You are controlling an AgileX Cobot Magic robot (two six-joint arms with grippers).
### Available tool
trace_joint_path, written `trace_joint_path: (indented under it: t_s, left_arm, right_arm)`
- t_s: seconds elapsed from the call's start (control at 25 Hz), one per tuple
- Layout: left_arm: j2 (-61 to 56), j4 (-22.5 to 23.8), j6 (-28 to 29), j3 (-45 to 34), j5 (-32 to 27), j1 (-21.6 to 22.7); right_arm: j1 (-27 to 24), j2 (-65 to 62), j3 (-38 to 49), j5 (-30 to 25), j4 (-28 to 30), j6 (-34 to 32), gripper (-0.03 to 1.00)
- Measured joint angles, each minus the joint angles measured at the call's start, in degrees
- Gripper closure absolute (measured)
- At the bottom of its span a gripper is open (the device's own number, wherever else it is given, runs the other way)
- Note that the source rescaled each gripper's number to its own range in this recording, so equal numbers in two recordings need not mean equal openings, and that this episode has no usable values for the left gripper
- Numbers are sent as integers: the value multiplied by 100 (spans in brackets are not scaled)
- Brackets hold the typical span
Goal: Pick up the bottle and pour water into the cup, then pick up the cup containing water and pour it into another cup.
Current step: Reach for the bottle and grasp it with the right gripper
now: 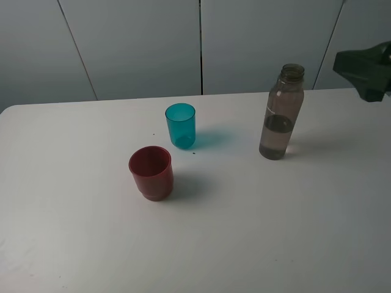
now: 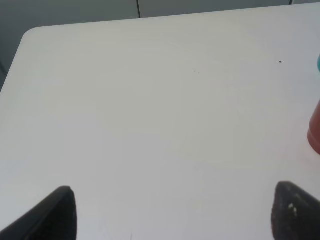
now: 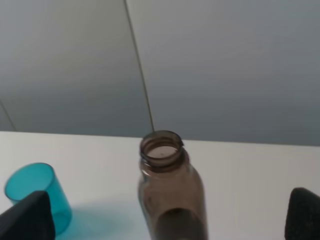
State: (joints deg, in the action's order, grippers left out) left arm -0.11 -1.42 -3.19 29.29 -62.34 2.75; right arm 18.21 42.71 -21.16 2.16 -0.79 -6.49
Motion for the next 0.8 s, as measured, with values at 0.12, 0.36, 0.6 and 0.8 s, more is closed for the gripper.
trace_joint_path:
  t_s: [0.12, 0.36, 0.6, 0.8]
  left_arm:
    - [0, 0, 0, 0, 0, 0]
    - [0, 0, 0, 0, 0, 0]
    - [0, 0, 0, 0, 0, 0]
    - [0, 0, 0, 0, 0, 0]
  right_arm:
    - [354, 175, 454, 592, 13, -12, -3]
    - [467, 860, 1117, 1458, 13, -177, -3]
    - [467, 1844, 1629, 3650, 24, -58, -3]
    - [467, 2947, 1627, 4525, 14, 370, -3]
